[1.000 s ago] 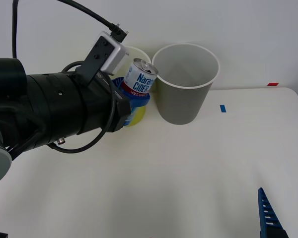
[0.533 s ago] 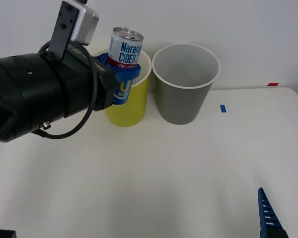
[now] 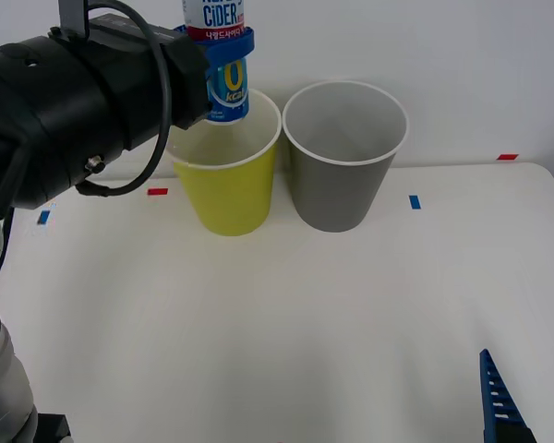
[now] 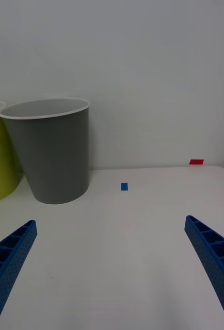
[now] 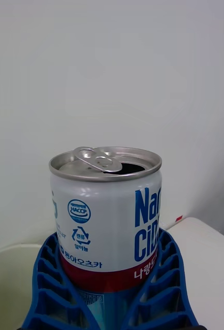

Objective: Put cans in the gray bin and PET bottles in the light green bin.

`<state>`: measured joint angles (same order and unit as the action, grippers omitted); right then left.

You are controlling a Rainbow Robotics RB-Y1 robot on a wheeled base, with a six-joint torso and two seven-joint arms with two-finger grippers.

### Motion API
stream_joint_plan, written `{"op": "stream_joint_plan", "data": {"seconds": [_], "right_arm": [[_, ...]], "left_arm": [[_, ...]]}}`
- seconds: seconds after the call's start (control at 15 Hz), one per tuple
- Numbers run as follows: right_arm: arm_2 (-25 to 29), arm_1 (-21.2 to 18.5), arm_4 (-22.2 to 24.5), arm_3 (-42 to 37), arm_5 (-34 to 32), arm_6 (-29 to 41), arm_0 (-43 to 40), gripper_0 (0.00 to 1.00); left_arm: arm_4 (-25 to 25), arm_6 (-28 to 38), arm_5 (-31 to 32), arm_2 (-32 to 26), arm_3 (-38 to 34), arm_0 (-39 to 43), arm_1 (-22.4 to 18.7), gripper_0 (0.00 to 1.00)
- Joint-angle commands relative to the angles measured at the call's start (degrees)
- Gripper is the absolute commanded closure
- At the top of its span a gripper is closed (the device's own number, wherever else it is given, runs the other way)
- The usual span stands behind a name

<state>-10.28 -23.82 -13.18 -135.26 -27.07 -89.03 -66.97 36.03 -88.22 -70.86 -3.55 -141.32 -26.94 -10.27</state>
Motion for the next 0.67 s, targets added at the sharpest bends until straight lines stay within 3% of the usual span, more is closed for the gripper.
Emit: {"op": "stream_joint_plan", "data": {"seconds": [0.07,0.4,0.67], "right_arm": [[0.00,0.00,0.00,0.00,0.00,0.00,0.00,0.00],[0.00,0.00,0.00,0.00,0.00,0.00,0.00,0.00],[0.00,0.00,0.00,0.00,0.00,0.00,0.00,0.00]], "left_arm": [[-4.39,0.68,5.65,4.07,5.36,-2.59,0.51,1.00],[-8.25,2.35,9.43,10.05,8.43,-4.70,-0.19,1.00],[-7.90,3.23,16.28,14.53,17.40,-10.24,-2.39,1.00]]}}
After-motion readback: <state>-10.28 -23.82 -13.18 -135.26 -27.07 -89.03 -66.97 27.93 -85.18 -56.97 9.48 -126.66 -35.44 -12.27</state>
